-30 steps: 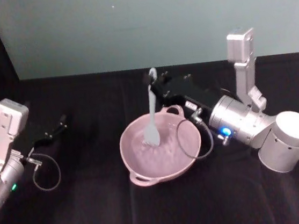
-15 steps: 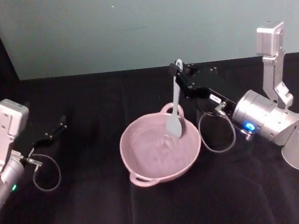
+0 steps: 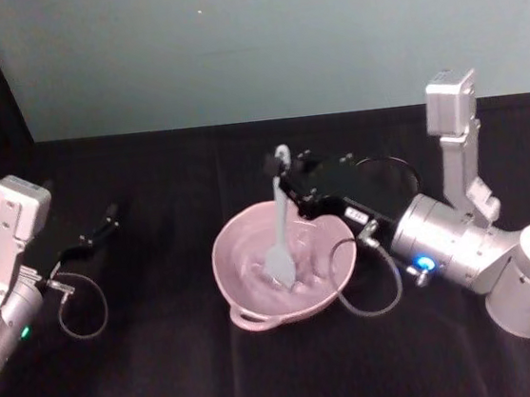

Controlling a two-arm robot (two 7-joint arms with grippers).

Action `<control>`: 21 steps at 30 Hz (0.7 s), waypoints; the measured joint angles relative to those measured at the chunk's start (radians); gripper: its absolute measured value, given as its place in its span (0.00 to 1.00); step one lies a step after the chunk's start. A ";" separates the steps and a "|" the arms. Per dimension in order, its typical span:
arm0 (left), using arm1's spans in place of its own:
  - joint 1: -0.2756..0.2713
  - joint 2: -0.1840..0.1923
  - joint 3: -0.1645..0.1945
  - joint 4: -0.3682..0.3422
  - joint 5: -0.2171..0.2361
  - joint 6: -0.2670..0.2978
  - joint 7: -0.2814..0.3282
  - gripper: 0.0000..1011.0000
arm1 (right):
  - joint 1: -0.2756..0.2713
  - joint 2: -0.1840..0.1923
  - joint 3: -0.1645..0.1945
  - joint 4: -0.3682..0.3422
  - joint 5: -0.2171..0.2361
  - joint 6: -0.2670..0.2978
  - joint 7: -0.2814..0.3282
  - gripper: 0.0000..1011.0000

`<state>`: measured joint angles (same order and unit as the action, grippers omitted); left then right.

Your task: Use the one hand to pick up the spoon and stir the clear water in the bowl.

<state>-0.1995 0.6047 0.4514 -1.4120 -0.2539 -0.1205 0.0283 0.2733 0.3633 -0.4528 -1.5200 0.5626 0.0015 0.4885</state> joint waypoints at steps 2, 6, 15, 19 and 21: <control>0.000 0.000 0.000 0.000 0.000 0.000 0.000 1.00 | -0.002 -0.006 -0.013 -0.009 0.004 0.004 0.006 0.12; 0.000 0.000 0.000 0.000 0.000 0.000 0.000 1.00 | 0.006 -0.018 -0.032 -0.011 0.004 0.007 0.010 0.12; 0.000 0.000 0.000 0.000 0.000 0.000 0.000 1.00 | 0.069 -0.060 -0.054 0.065 0.005 -0.003 0.016 0.12; 0.000 0.000 0.000 0.000 0.000 0.000 0.000 1.00 | 0.100 -0.074 -0.052 0.116 0.003 -0.013 0.016 0.12; 0.000 0.000 0.000 0.000 0.000 0.000 0.000 1.00 | 0.117 -0.078 -0.044 0.145 0.001 -0.019 0.015 0.12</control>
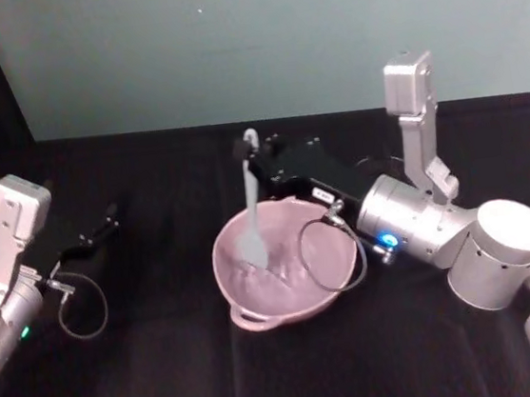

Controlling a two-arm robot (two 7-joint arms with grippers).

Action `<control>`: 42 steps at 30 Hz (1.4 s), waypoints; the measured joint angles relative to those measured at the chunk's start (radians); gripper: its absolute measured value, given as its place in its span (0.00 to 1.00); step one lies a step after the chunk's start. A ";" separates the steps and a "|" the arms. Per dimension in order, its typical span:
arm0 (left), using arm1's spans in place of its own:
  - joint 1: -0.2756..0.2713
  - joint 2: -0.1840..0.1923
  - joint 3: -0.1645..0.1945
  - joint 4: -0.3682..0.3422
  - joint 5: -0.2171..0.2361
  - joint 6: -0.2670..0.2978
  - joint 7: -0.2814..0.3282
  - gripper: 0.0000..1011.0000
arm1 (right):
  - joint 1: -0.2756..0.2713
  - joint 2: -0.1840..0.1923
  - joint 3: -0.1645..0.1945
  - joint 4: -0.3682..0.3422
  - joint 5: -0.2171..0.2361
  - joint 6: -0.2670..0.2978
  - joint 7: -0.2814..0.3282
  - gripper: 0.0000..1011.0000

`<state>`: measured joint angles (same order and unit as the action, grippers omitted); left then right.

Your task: Use the one hand to pick up the spoon and stir the clear water in the bowl.

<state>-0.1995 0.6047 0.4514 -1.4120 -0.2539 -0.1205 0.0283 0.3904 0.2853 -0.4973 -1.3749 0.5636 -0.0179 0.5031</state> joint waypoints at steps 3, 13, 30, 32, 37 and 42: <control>0.000 0.000 0.000 0.000 0.000 0.000 0.000 1.00 | 0.017 0.000 0.019 0.029 -0.003 -0.007 -0.010 0.12; 0.000 0.000 0.000 0.000 0.000 0.000 0.000 1.00 | 0.012 0.038 0.081 0.033 -0.003 -0.012 -0.039 0.12; 0.000 0.000 0.000 0.000 0.000 0.000 0.000 1.00 | -0.098 0.101 0.083 -0.126 -0.020 0.014 -0.038 0.12; 0.000 0.000 0.000 0.000 0.000 0.000 0.000 1.00 | -0.111 0.106 0.075 -0.151 -0.020 0.019 -0.032 0.12; 0.000 0.000 0.000 0.000 0.000 0.000 0.000 1.00 | -0.129 0.106 0.049 -0.195 -0.019 0.028 -0.019 0.12; 0.000 0.000 0.000 0.000 0.000 0.000 0.000 1.00 | -0.122 0.093 0.023 -0.204 -0.019 0.031 -0.009 0.12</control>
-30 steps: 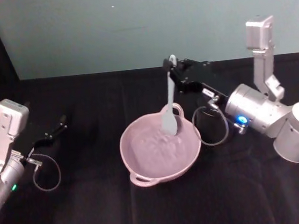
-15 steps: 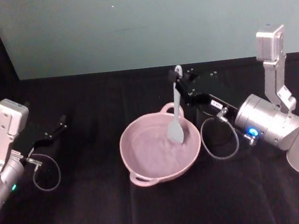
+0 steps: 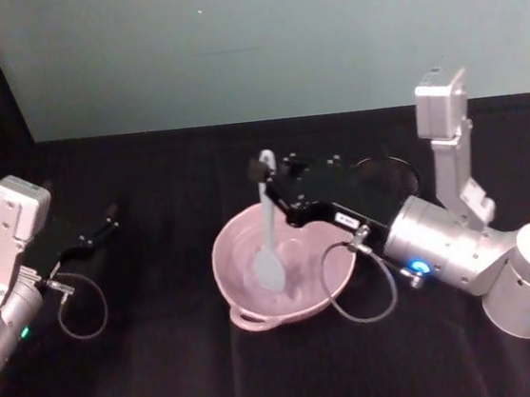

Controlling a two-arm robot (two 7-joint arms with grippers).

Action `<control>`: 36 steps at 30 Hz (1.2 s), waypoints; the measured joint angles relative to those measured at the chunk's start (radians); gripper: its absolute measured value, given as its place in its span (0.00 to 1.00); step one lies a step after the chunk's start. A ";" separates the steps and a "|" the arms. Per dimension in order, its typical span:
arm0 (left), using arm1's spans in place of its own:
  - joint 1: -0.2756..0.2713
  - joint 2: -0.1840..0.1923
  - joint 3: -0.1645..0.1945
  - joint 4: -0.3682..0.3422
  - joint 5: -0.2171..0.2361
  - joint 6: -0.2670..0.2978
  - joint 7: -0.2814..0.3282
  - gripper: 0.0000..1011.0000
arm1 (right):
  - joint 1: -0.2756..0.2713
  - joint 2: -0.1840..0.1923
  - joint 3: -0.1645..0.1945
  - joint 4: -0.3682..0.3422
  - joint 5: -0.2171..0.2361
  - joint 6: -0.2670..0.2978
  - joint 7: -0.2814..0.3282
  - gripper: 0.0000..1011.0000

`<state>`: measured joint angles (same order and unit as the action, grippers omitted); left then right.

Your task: Use the one hand to pick up the spoon and stir the clear water in the bowl.

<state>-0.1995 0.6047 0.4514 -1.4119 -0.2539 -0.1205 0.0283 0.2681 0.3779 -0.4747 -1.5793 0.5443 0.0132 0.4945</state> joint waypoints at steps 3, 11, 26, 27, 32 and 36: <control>0.000 0.000 0.000 0.000 0.000 0.000 0.000 1.00 | 0.018 -0.015 -0.012 0.014 0.000 -0.001 0.002 0.12; 0.000 0.000 0.000 0.000 0.000 0.000 0.000 1.00 | 0.085 -0.075 -0.020 0.132 0.001 -0.042 0.004 0.12; 0.000 0.000 0.000 0.000 0.000 0.000 0.000 1.00 | 0.111 -0.080 0.062 0.230 0.027 -0.062 -0.032 0.12; 0.000 0.000 0.000 0.000 0.000 0.000 0.000 1.00 | 0.105 -0.073 0.069 0.221 0.028 -0.061 -0.035 0.12; 0.000 0.000 0.000 0.000 0.000 0.000 0.000 1.00 | 0.078 -0.051 0.080 0.186 0.028 -0.054 -0.038 0.12; 0.000 0.000 0.000 0.000 0.000 0.000 0.000 1.00 | 0.047 -0.029 0.082 0.143 0.024 -0.044 -0.038 0.12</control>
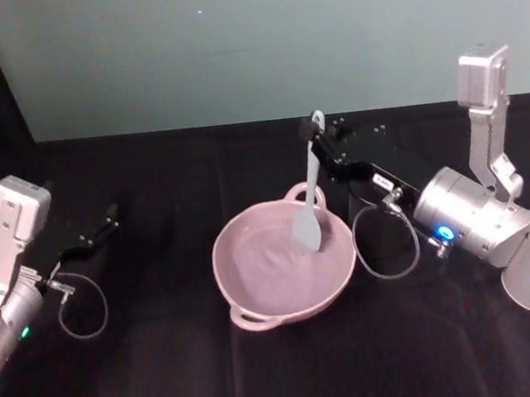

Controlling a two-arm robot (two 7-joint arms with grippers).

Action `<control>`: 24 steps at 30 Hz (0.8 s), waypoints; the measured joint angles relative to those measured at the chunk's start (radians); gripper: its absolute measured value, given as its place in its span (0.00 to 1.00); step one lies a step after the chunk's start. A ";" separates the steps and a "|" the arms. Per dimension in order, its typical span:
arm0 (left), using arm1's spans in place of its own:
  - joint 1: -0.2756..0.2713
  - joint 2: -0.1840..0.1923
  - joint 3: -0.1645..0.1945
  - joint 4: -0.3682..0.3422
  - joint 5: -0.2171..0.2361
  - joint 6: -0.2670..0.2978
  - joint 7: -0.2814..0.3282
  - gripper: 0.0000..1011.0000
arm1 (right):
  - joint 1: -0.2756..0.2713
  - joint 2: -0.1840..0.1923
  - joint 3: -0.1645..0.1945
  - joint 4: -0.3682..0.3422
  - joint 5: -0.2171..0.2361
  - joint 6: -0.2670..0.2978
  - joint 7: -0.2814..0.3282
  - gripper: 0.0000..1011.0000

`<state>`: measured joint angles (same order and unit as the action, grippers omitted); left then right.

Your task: Use the one hand to pick up the spoon and stir the clear water in the bowl.

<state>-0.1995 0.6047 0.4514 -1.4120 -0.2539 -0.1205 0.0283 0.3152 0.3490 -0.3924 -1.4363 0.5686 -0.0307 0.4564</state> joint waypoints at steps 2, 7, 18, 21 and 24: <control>0.000 0.000 0.000 0.000 0.000 0.000 0.000 1.00 | -0.010 0.007 0.000 -0.015 -0.001 0.004 0.000 0.12; 0.000 0.000 0.000 0.000 0.000 0.000 0.000 1.00 | -0.047 0.031 -0.016 -0.086 -0.016 0.018 0.002 0.12; 0.000 0.000 0.000 0.000 0.000 0.000 0.000 1.00 | -0.074 0.030 -0.075 -0.160 -0.037 0.025 0.025 0.12; 0.000 0.000 0.000 0.000 0.000 0.000 0.000 1.00 | -0.061 0.015 -0.084 -0.146 -0.036 0.025 0.029 0.12; 0.000 0.000 0.000 0.000 0.000 0.000 0.000 1.00 | -0.045 -0.004 -0.088 -0.120 -0.028 0.021 0.032 0.12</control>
<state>-0.1996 0.6047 0.4514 -1.4120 -0.2539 -0.1206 0.0283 0.2706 0.3454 -0.4809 -1.5560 0.5401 -0.0095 0.4879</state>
